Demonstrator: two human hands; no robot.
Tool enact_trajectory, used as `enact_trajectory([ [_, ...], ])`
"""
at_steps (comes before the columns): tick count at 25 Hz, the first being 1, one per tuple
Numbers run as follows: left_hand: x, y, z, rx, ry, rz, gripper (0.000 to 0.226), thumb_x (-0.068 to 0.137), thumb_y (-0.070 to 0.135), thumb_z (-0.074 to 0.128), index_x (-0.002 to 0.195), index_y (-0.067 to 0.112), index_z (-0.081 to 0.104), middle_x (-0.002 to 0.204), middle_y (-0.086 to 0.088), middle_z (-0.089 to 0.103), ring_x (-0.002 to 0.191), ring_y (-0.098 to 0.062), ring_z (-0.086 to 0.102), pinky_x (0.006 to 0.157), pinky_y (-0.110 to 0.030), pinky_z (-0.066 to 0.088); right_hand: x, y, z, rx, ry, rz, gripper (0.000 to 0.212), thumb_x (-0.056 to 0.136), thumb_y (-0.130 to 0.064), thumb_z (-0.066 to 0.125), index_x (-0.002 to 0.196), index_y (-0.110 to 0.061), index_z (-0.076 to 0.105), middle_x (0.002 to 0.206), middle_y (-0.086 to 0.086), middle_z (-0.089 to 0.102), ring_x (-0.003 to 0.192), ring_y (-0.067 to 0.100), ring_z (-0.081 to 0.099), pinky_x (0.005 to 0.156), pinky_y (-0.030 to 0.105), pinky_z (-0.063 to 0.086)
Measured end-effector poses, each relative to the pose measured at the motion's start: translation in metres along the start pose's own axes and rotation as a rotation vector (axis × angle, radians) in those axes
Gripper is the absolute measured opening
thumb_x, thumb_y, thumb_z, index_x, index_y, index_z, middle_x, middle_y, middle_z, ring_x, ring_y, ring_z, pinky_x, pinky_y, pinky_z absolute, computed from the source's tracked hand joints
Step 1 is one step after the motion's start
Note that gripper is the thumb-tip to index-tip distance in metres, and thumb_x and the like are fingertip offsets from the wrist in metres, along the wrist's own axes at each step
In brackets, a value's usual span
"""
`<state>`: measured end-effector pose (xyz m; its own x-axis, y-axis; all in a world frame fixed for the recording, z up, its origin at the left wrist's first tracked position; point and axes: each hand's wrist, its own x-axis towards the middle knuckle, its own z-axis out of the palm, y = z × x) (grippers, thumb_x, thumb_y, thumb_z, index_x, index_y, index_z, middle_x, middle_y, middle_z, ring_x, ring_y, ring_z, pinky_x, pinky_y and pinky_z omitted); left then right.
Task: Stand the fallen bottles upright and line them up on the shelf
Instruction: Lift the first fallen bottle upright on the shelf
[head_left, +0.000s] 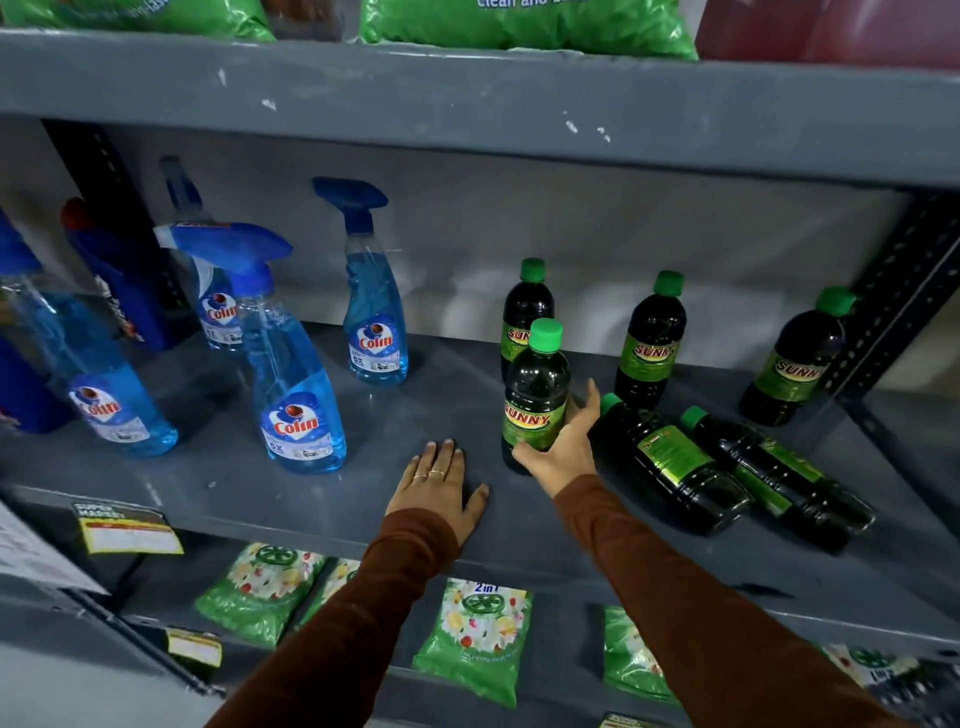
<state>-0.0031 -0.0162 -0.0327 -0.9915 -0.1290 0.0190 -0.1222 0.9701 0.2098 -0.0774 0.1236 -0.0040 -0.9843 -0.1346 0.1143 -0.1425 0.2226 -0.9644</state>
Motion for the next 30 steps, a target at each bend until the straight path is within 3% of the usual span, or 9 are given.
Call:
enact_trajectory([
  [2,-0.013,-0.006,-0.001,-0.047,0.075,0.030,0.074,0.088,0.059,0.011,0.142,0.012,0.029,0.153,-0.004,0.029,0.143,-0.019,0.021,0.118,-0.032,0.014,0.001,0.003,-0.003,-0.028,-0.011,0.038,0.109,0.058,-0.001,0.082,0.139,-0.010,0.010,0.134,0.006,0.038,0.122,0.018,0.043,0.101,0.027,0.033],
  [5,-0.038,-0.017,0.002,0.035,0.128,0.085,0.087,0.086,0.065,-0.003,0.120,0.015,0.060,0.127,-0.001,0.063,0.121,-0.017,0.055,0.102,-0.034,0.044,0.002,0.004,-0.014,-0.186,-0.094,0.098,0.070,0.055,-0.018,0.086,0.114,-0.014,0.048,0.117,0.009,0.061,0.106,0.020,0.058,0.091,0.028,0.044],
  [9,-0.048,-0.022,-0.002,0.174,-0.001,0.110,0.091,0.085,0.067,-0.003,0.107,0.016,0.069,0.111,0.002,0.071,0.104,-0.014,0.067,0.079,-0.033,0.057,-0.008,0.003,-0.019,-0.182,-0.190,0.104,0.057,0.050,-0.025,0.086,0.098,-0.027,0.055,0.110,0.006,0.069,0.101,0.020,0.064,0.095,0.044,0.050],
  [11,-0.049,-0.022,-0.006,0.245,-0.043,0.129,0.103,0.077,0.076,-0.007,0.115,0.011,0.063,0.120,-0.005,0.067,0.112,-0.019,0.062,0.087,-0.036,0.054,-0.017,0.000,-0.018,-0.170,-0.207,0.086,0.056,0.050,-0.022,0.087,0.095,-0.028,0.055,0.110,0.007,0.069,0.100,0.020,0.065,0.095,0.045,0.051],
  [13,-0.047,-0.020,-0.007,0.220,-0.106,0.164,0.123,0.058,0.086,-0.014,0.137,0.007,0.038,0.145,-0.011,0.041,0.135,-0.024,0.038,0.111,-0.038,0.033,-0.027,0.000,-0.016,-0.167,-0.214,0.079,0.057,0.045,-0.028,0.088,0.091,-0.032,0.054,0.110,0.006,0.070,0.100,0.020,0.065,0.094,0.044,0.051],
  [16,-0.050,-0.015,-0.010,0.194,-0.136,0.154,0.141,0.034,0.089,-0.025,0.146,0.011,0.008,0.157,-0.007,0.009,0.145,-0.021,0.009,0.119,-0.034,0.006,-0.039,0.006,-0.015,-0.154,-0.235,0.085,0.064,0.032,-0.046,0.084,0.088,-0.037,0.054,0.107,0.001,0.071,0.099,0.016,0.066,0.093,0.042,0.052],
  [26,-0.049,-0.015,-0.008,0.165,-0.141,0.135,0.144,0.032,0.093,-0.019,0.146,0.010,0.006,0.158,-0.008,0.006,0.146,-0.020,0.005,0.119,-0.035,0.005,-0.070,0.010,-0.013,-0.107,-0.321,0.099,0.081,0.041,-0.034,0.088,0.114,-0.023,0.055,0.114,0.001,0.068,0.103,0.013,0.063,0.096,0.040,0.051],
  [28,-0.049,-0.016,-0.008,0.167,-0.139,0.133,0.143,0.032,0.093,-0.018,0.146,0.010,0.006,0.158,-0.007,0.006,0.146,-0.019,0.005,0.119,-0.034,0.004,-0.076,0.010,-0.013,-0.107,-0.358,0.111,0.091,0.041,-0.039,0.088,0.122,-0.026,0.048,0.123,0.002,0.063,0.111,0.016,0.059,0.100,0.044,0.048],
  [30,-0.050,-0.015,-0.008,0.167,-0.134,0.134,0.143,0.032,0.093,-0.019,0.146,0.010,0.005,0.158,-0.007,0.005,0.146,-0.019,0.004,0.119,-0.034,0.004,-0.075,0.008,-0.024,-0.228,-0.396,0.071,0.109,0.047,-0.042,0.086,0.138,-0.029,0.027,0.143,0.002,0.045,0.130,0.021,0.042,0.110,0.045,0.035],
])
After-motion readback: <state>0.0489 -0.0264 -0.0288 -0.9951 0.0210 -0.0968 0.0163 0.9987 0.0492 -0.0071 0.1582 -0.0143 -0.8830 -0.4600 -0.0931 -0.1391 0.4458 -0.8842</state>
